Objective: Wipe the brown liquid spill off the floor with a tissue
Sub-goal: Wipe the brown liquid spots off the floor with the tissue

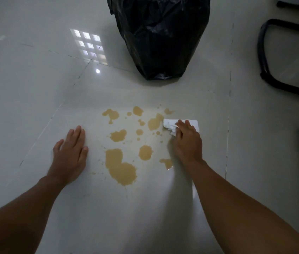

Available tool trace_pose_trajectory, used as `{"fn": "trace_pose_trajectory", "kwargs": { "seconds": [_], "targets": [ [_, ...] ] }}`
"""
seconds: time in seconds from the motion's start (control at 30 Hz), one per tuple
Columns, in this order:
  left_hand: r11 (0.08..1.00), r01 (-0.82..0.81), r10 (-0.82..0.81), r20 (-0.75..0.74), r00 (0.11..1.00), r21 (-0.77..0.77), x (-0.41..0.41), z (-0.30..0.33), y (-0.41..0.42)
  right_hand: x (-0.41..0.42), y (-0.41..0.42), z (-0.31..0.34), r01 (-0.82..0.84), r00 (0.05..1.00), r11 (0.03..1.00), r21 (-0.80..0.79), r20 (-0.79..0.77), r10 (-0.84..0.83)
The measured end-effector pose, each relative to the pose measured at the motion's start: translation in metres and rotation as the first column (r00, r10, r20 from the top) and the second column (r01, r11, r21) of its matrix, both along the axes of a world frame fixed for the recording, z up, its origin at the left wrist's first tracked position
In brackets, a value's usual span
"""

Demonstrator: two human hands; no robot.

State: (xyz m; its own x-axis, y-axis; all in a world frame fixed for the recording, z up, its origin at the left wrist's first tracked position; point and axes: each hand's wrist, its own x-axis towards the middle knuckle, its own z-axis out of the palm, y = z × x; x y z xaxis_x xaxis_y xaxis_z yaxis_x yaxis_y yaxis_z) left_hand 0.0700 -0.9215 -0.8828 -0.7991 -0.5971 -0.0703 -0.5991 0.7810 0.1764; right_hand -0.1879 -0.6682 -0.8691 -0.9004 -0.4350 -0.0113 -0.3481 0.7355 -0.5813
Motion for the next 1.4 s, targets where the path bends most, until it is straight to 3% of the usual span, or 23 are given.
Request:
{"fn": "trace_pose_trajectory", "kwargs": {
  "seconds": [0.17,0.4,0.7,0.83,1.0,1.13,1.4],
  "targets": [
    [1.000,0.001,0.000,0.059,0.998,-0.026,-0.001,0.002,-0.002,0.008,-0.009,-0.006,0.104,0.995,0.994,-0.011,-0.007,-0.104],
    [1.000,0.005,-0.001,0.129,0.992,-0.031,-0.001,0.006,0.001,0.009,-0.006,-0.005,0.079,0.997,0.997,-0.010,-0.005,-0.079],
    [1.000,0.012,-0.012,0.095,0.995,-0.003,-0.001,0.003,-0.003,0.025,0.018,-0.007,-0.002,1.000,0.999,-0.040,0.005,0.003],
    [1.000,0.011,-0.012,0.098,0.995,0.013,-0.003,0.004,-0.005,0.061,0.024,-0.003,0.022,1.000,0.999,0.030,-0.010,-0.022],
    [1.000,0.018,-0.019,0.080,0.997,0.023,-0.001,0.001,-0.006,0.119,0.019,0.005,0.084,0.981,0.968,0.236,-0.193,-0.038],
    [0.999,0.032,-0.034,0.049,0.998,0.040,0.001,0.002,-0.008,0.150,0.003,0.015,0.100,0.988,0.937,0.334,-0.144,-0.054],
    [0.988,0.095,-0.093,-0.020,0.995,0.125,0.011,0.014,-0.019,0.173,-0.016,0.021,0.108,0.992,0.918,0.383,-0.107,-0.072]
  ]
}}
